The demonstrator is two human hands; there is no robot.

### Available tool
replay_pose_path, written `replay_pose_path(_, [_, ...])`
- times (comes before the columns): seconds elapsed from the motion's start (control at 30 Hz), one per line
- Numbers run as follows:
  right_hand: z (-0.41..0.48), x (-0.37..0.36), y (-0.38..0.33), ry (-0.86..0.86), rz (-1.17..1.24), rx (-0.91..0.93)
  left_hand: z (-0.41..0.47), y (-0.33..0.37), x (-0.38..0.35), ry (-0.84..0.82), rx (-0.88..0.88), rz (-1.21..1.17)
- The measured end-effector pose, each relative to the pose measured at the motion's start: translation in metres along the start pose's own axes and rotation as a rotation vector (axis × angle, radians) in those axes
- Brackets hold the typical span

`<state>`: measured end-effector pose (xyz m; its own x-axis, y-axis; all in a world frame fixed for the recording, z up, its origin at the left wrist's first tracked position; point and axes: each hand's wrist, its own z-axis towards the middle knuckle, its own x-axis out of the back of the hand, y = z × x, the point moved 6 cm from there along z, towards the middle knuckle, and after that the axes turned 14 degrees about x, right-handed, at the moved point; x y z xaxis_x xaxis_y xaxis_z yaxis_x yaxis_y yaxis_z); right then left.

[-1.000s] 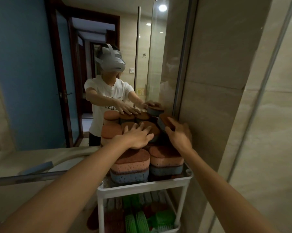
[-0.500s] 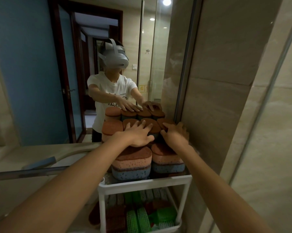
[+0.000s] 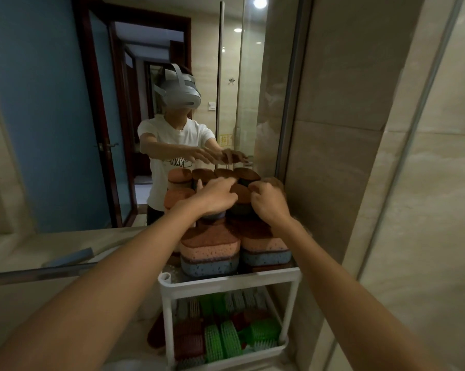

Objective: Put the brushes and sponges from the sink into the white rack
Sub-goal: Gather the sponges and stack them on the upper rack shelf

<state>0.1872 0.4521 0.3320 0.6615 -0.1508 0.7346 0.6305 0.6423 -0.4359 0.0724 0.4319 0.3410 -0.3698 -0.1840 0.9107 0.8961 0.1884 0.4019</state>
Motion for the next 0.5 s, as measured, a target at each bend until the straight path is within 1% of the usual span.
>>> replay_pose_path(0.13, [-0.012,0.001,-0.032,0.186,-0.004,0.055,-0.021,-0.01,0.039,0.207,-0.021,-0.204])
replay_pose_path(0.2, [-0.023,-0.004,-0.055,0.229,0.059,0.092,-0.041,-0.028,0.054,0.273,-0.004,-0.294])
replay_pose_path(0.3, [-0.049,-0.023,-0.093,0.23,0.198,0.132,-0.081,-0.07,0.061,0.365,0.086,-0.344])
replay_pose_path(0.37, [-0.072,-0.042,-0.118,0.235,0.267,0.17,-0.11,-0.104,0.052,0.414,0.171,-0.376])
replay_pose_path(0.43, [-0.096,-0.069,-0.139,0.195,0.345,0.176,-0.136,-0.143,0.029,0.419,0.276,-0.425])
replay_pose_path(0.5, [-0.12,-0.102,-0.153,0.115,0.414,0.158,-0.163,-0.185,-0.001,0.401,0.407,-0.476])
